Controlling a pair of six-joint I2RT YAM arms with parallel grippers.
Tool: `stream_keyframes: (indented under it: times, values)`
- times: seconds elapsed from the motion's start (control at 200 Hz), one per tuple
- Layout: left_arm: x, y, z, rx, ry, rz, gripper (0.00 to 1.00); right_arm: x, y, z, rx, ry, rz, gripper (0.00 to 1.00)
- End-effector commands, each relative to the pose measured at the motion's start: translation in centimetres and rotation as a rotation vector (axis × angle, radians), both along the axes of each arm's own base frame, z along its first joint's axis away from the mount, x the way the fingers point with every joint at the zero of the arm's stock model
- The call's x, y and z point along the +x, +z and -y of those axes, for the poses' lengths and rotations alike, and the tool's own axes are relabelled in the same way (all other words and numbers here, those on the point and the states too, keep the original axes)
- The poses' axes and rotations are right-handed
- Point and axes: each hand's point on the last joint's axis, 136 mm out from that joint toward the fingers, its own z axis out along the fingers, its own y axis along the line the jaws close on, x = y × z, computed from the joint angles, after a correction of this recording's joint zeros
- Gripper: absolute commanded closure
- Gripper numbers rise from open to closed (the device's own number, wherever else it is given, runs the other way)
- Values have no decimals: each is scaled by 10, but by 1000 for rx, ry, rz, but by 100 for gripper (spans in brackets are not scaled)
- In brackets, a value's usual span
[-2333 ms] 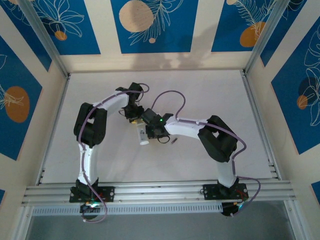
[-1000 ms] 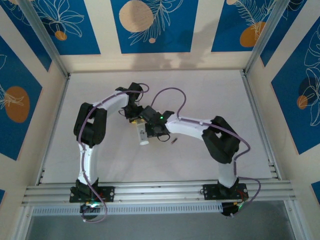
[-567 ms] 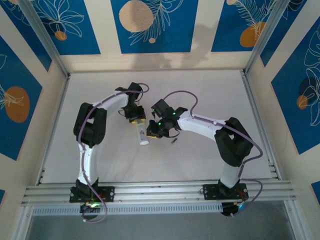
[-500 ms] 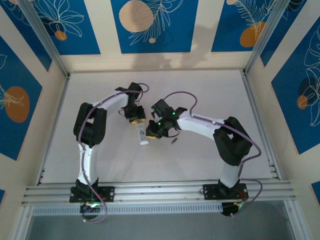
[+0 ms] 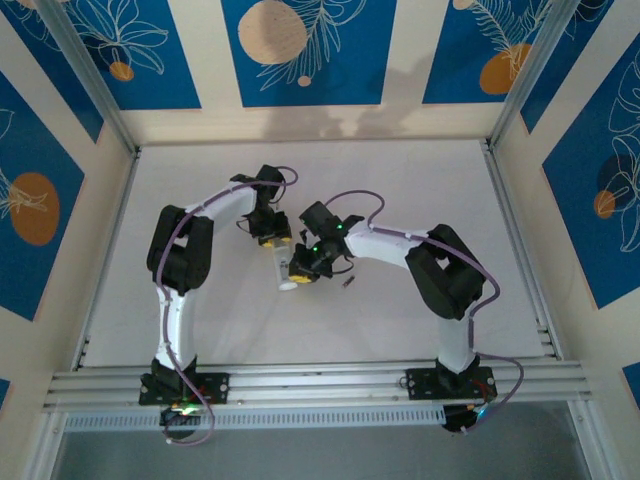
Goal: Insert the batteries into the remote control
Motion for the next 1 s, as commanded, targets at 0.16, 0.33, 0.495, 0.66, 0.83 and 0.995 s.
stream_keyframes:
  times: [0.16, 0.33, 0.495, 0.66, 0.83, 0.995]
  values:
    - [-5, -14, 18, -68, -28, -25, 78, -3, 2, -7, 4, 15, -50, 85]
    - [-5, -14, 19, -70, -28, -26, 78, -2, -4, -9, -12, 13, -63, 85]
    - [-4, -13, 19, -69, -30, -22, 78, 1, -10, -6, -28, 2, -72, 86]
    - [-5, -13, 19, -69, -28, -25, 78, 4, -15, -3, -61, -9, -60, 86]
    - [-6, -13, 20, -70, -32, -23, 78, 8, -20, 3, -153, -2, 3, 86]
    - [-6, -13, 21, -70, -34, -24, 78, 12, -25, 5, -264, 30, 80, 87]
